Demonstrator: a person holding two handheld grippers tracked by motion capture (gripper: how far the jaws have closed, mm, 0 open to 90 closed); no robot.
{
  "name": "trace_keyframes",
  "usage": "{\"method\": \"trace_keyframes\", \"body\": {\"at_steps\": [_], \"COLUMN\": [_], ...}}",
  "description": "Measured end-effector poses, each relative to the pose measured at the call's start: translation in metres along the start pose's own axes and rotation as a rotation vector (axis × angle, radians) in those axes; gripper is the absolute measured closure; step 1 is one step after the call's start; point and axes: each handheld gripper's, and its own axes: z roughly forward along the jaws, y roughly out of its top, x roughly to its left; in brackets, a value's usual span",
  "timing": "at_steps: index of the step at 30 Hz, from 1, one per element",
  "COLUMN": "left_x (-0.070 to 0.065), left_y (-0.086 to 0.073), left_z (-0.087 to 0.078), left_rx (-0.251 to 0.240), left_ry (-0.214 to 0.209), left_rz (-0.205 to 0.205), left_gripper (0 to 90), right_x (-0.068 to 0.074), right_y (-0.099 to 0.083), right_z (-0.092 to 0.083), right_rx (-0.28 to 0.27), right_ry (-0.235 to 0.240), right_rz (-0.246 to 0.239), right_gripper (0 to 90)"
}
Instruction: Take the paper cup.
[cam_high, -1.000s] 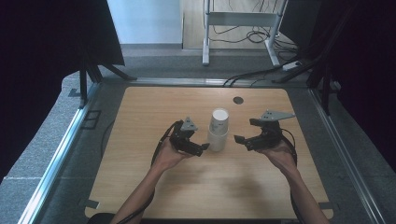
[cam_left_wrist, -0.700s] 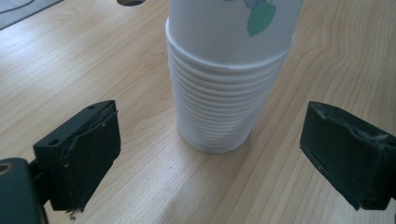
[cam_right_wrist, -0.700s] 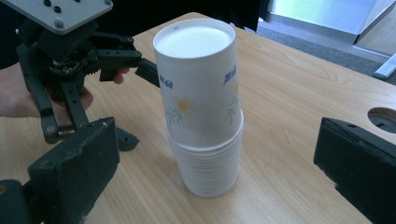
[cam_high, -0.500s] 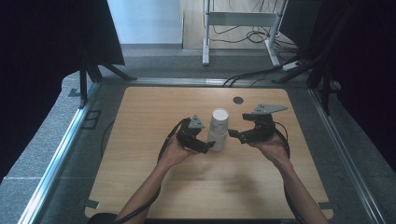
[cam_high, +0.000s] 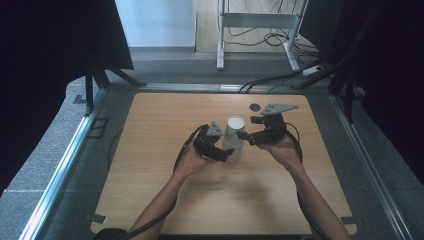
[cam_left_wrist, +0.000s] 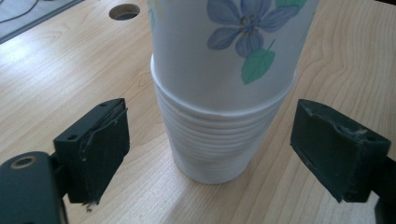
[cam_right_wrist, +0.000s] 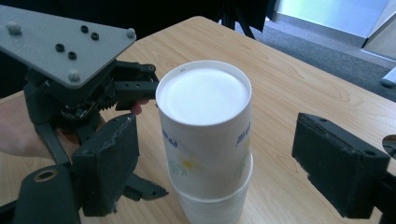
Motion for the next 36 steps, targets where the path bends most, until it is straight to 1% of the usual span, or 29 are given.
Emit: {"method": "trace_keyframes", "body": {"at_steps": [15, 20, 21, 23, 26, 27, 31, 36], "left_x": [-0.002, -0.003, -0.003, -0.004, -0.004, -0.004, -0.004, -0.004], "left_y": [0.003, 0.006, 0.006, 0.006, 0.007, 0.006, 0.005, 0.006], "left_z": [0.006, 0.007, 0.007, 0.007, 0.008, 0.008, 0.008, 0.008], "left_rx": [-0.005, -0.012, -0.01, -0.011, -0.012, -0.012, -0.017, -0.006], "left_ry": [-0.008, -0.008, -0.008, -0.001, -0.001, -0.002, -0.004, 0.008], "left_rz": [0.004, 0.003, 0.009, 0.009, 0.009, 0.008, 0.002, 0.017], "left_gripper": [14.4, 18.1, 19.0, 21.0, 22.2, 22.6, 23.3, 23.9], "right_x": [0.003, 0.004, 0.004, 0.005, 0.005, 0.005, 0.004, 0.005], "right_y": [0.015, 0.02, 0.021, 0.022, 0.024, 0.025, 0.025, 0.028], "right_z": [0.011, 0.012, 0.012, 0.013, 0.013, 0.013, 0.013, 0.012], "right_rx": [0.02, 0.021, 0.023, 0.026, 0.034, 0.043, 0.051, 0.057], "right_ry": [0.011, 0.015, 0.017, 0.019, 0.014, 0.014, 0.011, -0.001], "right_rz": [-0.023, -0.026, -0.028, -0.029, -0.034, -0.037, -0.034, -0.041], "right_gripper": [25.3, 29.7, 30.4, 32.3, 34.1, 37.0, 37.7, 38.9]}}
